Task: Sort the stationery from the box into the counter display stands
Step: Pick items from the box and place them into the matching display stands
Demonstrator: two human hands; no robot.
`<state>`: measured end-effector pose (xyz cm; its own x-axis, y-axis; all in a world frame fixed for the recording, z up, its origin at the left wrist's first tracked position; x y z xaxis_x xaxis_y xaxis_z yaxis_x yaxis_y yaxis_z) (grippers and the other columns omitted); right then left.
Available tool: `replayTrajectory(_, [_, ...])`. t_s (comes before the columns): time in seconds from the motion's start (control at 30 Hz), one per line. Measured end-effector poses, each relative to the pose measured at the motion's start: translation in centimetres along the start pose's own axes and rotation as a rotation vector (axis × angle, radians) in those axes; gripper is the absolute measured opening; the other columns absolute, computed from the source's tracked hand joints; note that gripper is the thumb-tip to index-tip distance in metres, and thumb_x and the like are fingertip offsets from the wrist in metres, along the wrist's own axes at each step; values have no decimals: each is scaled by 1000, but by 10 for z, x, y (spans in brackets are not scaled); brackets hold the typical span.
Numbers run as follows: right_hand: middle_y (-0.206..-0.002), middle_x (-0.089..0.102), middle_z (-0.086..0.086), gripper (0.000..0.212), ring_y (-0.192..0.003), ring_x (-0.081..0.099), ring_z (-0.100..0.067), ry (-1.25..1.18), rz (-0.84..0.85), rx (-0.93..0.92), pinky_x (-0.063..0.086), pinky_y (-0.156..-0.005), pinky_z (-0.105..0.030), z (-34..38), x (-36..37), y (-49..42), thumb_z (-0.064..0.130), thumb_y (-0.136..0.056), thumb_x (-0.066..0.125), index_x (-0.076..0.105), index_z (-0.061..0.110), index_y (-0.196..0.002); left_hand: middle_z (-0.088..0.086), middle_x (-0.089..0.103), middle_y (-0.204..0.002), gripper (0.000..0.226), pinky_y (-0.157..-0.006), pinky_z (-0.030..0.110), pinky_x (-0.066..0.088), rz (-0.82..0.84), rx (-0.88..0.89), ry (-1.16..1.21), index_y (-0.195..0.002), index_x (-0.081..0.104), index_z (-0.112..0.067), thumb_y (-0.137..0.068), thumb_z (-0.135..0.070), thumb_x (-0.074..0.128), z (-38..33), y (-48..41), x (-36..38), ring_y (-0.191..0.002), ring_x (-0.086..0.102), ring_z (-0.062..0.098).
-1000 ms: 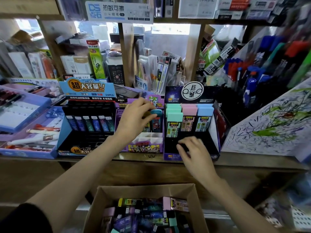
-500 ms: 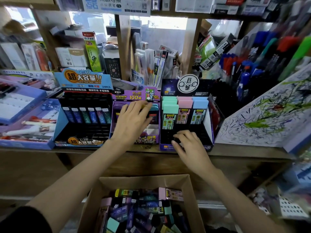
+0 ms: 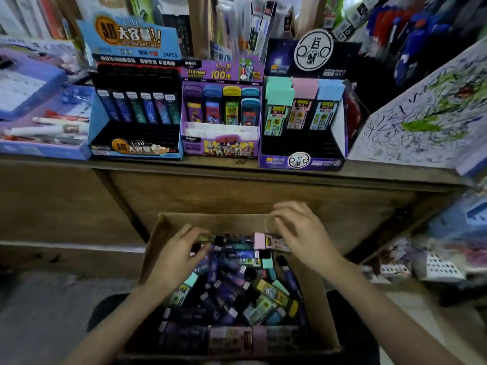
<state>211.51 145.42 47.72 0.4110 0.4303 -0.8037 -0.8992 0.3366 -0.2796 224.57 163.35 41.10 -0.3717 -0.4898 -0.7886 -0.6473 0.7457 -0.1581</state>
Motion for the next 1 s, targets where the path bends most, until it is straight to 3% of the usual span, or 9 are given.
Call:
replayTrajectory(0.1, [-99,69,0,17,-91,64,-15,-75,222,223,51,-79,-31,-32,56,26,18,-94,54,66,16,-105,3,52,-107,26,-82,21,38,137,-140,36,-114,60,-9,-89,-15,63,40,20,48,-110,54,22])
replayTrajectory(0.2, [-95,70,-4,14,-87,65,-21,6,359,385,52,-74,-39,-60,101,58,20,-94,53,65,16,-100,11,54,-118,30,-92,27,40,232,-244,35,-118,58,-6,-90,-16,63,67,38,82,-116,50,25])
replayTrajectory(0.33, [-118,63,-6,31,-109,59,-25,63,459,537,49,-86,-36,-89,138,96,34,-92,55,58,14,-116,12,55,-122,35,-92,27,40,233,-345,90,-122,57,-9,-89,-19,64,87,52,102,-114,51,23])
replayTrajectory(0.43, [-136,41,-8,54,-124,45,-27,89,530,581,40,-98,-33,-101,157,115,39,-88,61,44,14,-132,13,53,-120,37,-92,25,38,207,-354,117,-120,56,-7,-88,-24,65,87,48,108,-112,51,24])
replayTrajectory(0.5, [-140,31,-9,62,-129,35,-30,120,542,608,34,-105,-34,-106,163,120,39,-86,64,37,17,-138,14,52,-119,40,-97,33,39,173,-371,109,-121,56,-5,-89,-28,64,86,37,110,-114,49,27])
replayTrajectory(0.6, [-143,33,-10,64,-132,27,-34,158,530,620,26,-109,-38,-111,166,119,41,-85,64,37,18,-138,18,50,-119,41,-97,39,40,98,-453,82,-118,57,-2,-89,-31,63,86,25,112,-114,47,32])
replayTrajectory(0.77, [-135,49,-6,43,-129,35,-25,83,441,577,20,-110,-33,-112,162,117,38,-92,54,52,19,-131,17,47,-119,38,-92,42,43,69,-485,72,-111,57,-4,-84,-27,69,81,25,121,-108,50,33])
replayTrajectory(0.87, [-127,57,-5,35,-125,41,-23,-10,415,589,27,-109,-32,-114,161,120,28,-92,57,58,19,-126,15,45,-123,46,-94,40,42,118,-437,19,-117,55,-7,-82,-32,71,79,28,125,-115,46,31])
replayTrajectory(1.0, [-125,55,-5,32,-122,45,-21,-104,473,571,38,-105,-36,-103,172,121,22,-90,61,59,21,-122,17,34,-138,78,-105,42,34,171,-434,-76,-137,38,-8,-77,-44,72,83,33,123,-129,32,32])
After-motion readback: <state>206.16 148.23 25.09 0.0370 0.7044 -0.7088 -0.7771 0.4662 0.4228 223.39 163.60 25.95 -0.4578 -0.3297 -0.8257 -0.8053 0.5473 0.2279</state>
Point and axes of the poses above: each hand's wrist, its own y-axis away from the middle knuckle, its own x-axis out of the palm, z = x × y, the point moved 9 cm from there along -y, towards the middle knuckle
